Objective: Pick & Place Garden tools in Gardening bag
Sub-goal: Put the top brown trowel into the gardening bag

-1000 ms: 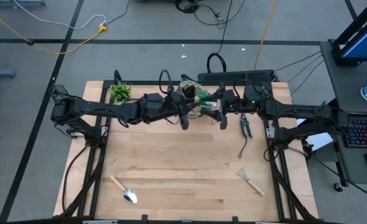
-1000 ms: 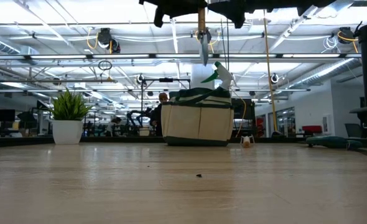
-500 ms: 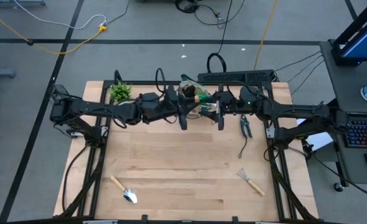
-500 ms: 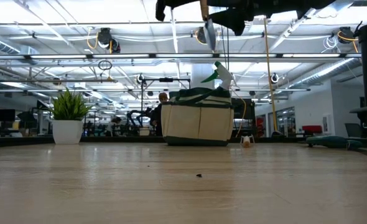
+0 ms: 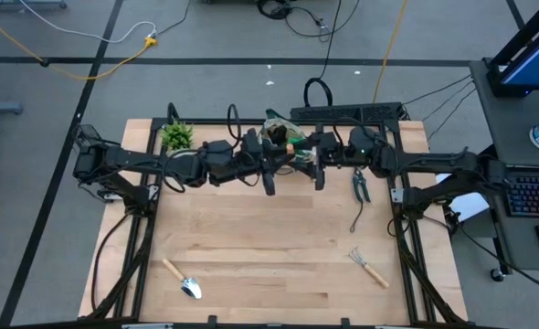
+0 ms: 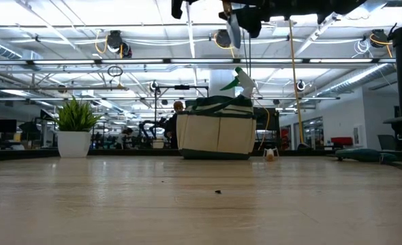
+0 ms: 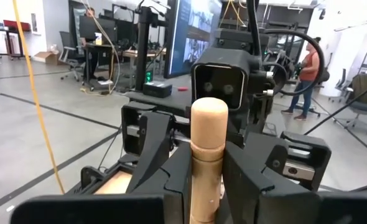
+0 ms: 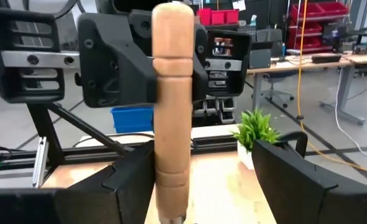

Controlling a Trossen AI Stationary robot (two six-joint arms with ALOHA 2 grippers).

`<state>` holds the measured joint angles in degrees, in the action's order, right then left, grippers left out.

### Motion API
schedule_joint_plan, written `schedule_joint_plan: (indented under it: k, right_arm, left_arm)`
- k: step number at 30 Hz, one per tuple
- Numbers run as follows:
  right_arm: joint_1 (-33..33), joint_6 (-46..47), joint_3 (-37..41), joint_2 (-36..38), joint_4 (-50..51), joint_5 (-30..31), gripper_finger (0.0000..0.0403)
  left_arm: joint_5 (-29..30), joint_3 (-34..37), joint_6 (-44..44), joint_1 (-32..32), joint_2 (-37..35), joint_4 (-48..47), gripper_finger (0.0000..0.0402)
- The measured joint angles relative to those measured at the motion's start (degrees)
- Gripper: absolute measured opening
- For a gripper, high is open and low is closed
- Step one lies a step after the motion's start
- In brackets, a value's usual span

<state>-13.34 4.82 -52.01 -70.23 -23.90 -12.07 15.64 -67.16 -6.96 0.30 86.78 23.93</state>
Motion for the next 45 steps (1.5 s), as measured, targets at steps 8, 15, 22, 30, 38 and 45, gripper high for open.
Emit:
schedule_joint_plan:
  k: [8, 15, 22, 30, 38, 45]
  right_arm:
    - [0.02, 2.20, 0.00, -0.99, -1.51, -0.18, 0.0228]
    - [0.04, 3.46, 0.11, -0.93, -2.60, -0.43, 0.0152]
    - [0.08, 3.28, 0.11, -0.90, -2.91, -0.99, 0.0061]
    - [0.74, 3.32, 0.11, -0.88, -2.87, -0.16, 0.0061]
    - [0.72, 3.40, 0.11, -0.88, -2.89, 0.10, 0.0061]
    - [0.61, 3.27, 0.09, -0.86, -3.15, 0.74, 0.0061]
  left_arm:
    - [-0.26, 0.00, 0.01, -0.05, 0.00, -0.37, 0.0067]
    - [-0.33, -0.02, 0.04, -0.01, 0.00, -2.33, 0.0067]
    - [-0.31, -0.02, -0.09, -0.01, 0.00, -2.77, 0.0067]
    - [-0.43, 0.00, -0.07, -0.05, 0.00, -2.83, 0.0066]
    - [-0.15, -0.01, 0.37, 0.08, 0.00, -2.86, 0.0106]
    - [0.76, 0.00, 0.83, -0.01, 0.00, -3.03, 0.0199]
